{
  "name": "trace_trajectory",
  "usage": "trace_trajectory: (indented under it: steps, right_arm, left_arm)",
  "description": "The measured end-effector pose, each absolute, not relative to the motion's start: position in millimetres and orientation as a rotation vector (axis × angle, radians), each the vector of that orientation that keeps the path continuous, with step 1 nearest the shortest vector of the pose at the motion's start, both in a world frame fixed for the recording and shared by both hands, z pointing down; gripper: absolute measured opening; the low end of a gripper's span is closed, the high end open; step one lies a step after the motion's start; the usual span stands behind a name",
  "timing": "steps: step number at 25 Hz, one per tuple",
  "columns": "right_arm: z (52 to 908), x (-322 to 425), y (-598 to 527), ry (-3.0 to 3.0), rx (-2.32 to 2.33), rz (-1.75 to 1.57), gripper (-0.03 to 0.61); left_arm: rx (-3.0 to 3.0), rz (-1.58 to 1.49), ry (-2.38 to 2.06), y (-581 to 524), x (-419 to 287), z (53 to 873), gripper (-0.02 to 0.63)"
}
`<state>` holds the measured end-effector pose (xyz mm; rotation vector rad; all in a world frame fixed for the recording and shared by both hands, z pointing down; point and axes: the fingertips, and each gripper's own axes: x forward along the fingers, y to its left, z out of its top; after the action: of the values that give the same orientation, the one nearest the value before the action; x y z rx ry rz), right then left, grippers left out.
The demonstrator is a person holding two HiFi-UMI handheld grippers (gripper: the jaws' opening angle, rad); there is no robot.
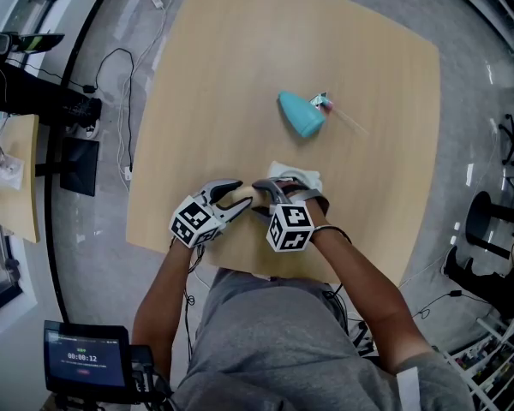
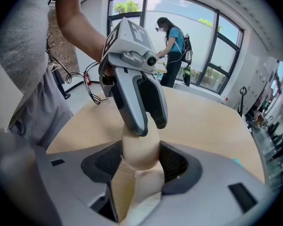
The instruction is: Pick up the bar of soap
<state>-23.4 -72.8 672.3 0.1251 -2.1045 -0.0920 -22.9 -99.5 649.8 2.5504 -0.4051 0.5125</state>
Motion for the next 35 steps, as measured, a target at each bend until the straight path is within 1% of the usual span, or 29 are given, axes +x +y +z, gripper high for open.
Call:
trace_trajectory:
  steps: [15, 30, 35]
  right_arm:
    - [677, -32, -78, -2.094, 0.141, -0.110, 0.245]
    - [682, -38, -75, -2.122, 0.207, -0.048, 0.245]
    - [684, -33, -75, -2.098, 0.218, -0.058, 0.246]
  left_arm:
    - [2.524, 0.486, -0.493, -105, -35, 657, 0.179]
    - [2.685, 0.571, -0.557, -100, -41, 655, 0.178]
    - [2.794, 0.673, -0.576, -98, -40, 656, 0.178]
